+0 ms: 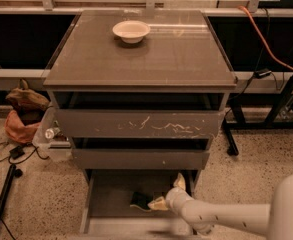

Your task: Place sponge into bottom drawer

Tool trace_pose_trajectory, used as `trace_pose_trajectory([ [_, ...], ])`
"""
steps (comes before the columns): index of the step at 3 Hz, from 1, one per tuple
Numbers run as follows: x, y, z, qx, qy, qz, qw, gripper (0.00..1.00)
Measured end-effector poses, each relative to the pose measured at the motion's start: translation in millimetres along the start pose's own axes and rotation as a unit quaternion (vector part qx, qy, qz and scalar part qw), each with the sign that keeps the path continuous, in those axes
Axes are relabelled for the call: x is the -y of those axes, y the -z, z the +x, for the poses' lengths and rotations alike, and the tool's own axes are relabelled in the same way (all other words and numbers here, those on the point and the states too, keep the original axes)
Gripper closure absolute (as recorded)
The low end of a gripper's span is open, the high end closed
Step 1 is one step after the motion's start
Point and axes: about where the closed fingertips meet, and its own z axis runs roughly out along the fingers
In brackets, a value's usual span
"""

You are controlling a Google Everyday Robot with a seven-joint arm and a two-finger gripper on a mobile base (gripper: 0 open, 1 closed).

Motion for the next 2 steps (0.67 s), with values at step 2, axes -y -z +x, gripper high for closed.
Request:
trace_pose_trajectory([
  [2, 36.4, 122.9, -75.6, -0.011, 0.033, 0.112, 0.9931, 0.0],
])
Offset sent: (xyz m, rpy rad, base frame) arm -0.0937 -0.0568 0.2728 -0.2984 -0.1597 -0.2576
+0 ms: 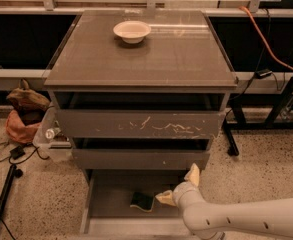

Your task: Place sponge into bottom drawer

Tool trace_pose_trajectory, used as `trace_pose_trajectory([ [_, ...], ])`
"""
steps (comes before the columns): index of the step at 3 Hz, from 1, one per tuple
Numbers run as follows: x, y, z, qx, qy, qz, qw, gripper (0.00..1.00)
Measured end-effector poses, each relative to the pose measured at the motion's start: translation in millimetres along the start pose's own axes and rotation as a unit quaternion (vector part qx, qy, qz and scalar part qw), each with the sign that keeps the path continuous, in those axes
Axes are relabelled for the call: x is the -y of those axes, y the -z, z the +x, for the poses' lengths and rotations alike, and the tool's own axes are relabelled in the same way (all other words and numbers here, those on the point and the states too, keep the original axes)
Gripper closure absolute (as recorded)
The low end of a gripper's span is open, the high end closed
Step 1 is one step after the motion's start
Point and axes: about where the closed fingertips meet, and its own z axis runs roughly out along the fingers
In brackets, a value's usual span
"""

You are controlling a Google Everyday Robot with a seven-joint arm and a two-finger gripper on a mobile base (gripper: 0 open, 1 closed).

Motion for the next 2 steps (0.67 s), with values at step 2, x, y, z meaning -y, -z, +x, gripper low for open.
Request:
trace_pose_trajectory([
  [2, 10.2, 29.9, 4.1, -0.023, 0.004, 0.016, 0.9996, 0.0],
])
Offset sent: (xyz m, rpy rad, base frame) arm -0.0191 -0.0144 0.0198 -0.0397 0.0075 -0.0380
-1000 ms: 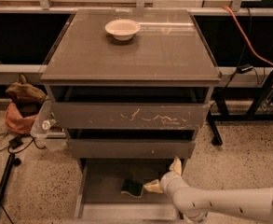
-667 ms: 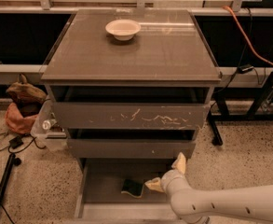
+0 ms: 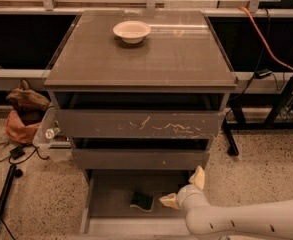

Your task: Place sponge into bottom drawer

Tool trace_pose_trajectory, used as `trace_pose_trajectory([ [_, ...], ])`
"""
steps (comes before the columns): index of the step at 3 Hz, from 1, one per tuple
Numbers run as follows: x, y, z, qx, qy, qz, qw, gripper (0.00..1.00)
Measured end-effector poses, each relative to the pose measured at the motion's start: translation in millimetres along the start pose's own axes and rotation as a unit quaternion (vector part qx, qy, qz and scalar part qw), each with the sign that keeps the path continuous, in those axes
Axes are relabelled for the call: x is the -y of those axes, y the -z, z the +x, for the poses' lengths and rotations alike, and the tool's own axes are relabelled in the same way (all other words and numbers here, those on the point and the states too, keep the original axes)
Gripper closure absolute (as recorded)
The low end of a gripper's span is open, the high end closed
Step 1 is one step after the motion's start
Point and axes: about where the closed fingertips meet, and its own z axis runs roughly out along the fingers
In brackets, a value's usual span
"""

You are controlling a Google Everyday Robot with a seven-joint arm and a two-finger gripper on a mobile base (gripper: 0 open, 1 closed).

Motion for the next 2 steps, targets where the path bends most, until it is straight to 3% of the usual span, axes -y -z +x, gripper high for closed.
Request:
trace_pose_trajectory([
  [1, 31.0, 18.3, 13.3, -0.02, -0.003, 0.026, 0.9995, 0.0],
  [2, 119.6, 84.0, 51.1, -0.071, -0.032, 0.114, 0.9904, 0.0],
])
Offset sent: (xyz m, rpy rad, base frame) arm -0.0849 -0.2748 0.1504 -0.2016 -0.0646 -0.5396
